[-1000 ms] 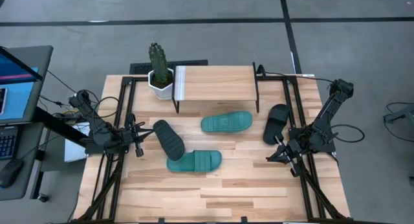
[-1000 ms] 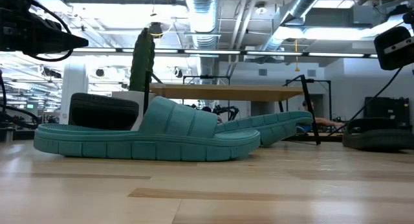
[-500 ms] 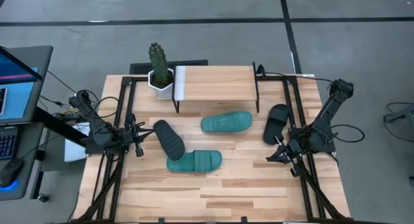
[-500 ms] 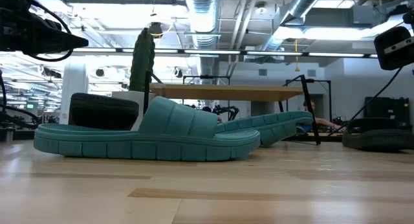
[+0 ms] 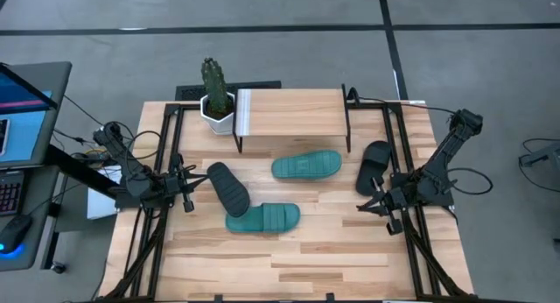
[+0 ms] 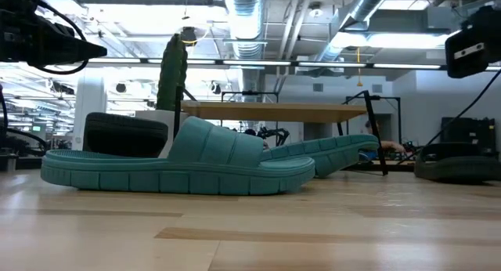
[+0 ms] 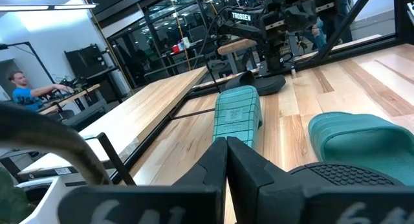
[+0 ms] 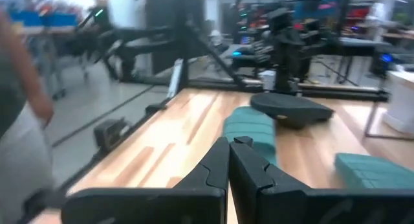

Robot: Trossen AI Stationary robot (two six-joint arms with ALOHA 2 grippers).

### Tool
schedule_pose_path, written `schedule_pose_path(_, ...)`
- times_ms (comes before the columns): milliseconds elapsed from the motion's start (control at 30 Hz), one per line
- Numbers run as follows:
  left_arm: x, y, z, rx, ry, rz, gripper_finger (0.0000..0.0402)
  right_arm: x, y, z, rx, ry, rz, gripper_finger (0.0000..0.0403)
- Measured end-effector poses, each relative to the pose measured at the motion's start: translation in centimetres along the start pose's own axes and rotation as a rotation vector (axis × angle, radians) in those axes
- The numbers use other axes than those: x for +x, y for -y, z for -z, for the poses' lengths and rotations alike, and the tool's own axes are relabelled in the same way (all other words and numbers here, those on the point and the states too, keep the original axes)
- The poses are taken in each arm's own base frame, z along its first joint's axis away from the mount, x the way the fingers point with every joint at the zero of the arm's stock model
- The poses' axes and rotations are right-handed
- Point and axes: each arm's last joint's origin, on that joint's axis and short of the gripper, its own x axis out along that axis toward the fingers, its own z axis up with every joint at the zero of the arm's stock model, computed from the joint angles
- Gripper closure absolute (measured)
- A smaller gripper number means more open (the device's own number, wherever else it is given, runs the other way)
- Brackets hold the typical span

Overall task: Pick and place slides into the shelf
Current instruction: Put the right black slipper on the shelf

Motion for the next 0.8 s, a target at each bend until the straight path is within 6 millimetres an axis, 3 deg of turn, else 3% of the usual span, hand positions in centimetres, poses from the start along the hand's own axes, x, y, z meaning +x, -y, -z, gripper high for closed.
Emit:
schedule_pose_path(333, 0.0, 0.0, 0.0, 0.007, 0.000, 0.000, 0.0402, 0.3, 1.8, -2.7, 0.555, 0.273, 0.147, 0.0403)
schedule_pose_path(533, 0.0, 0.0, 0.0, 0.003, 0.000, 0.000, 0.0401, 0.2, 2.9, -4.0, 0.617, 0.414, 0.212, 0.0403)
schedule_pose_path(800, 0.0, 0.0, 0.0, 0.004, 0.000, -0.001, 0.0401, -0.4, 4.4, -5.4, 0.568, 0.580, 0.362, 0.0403)
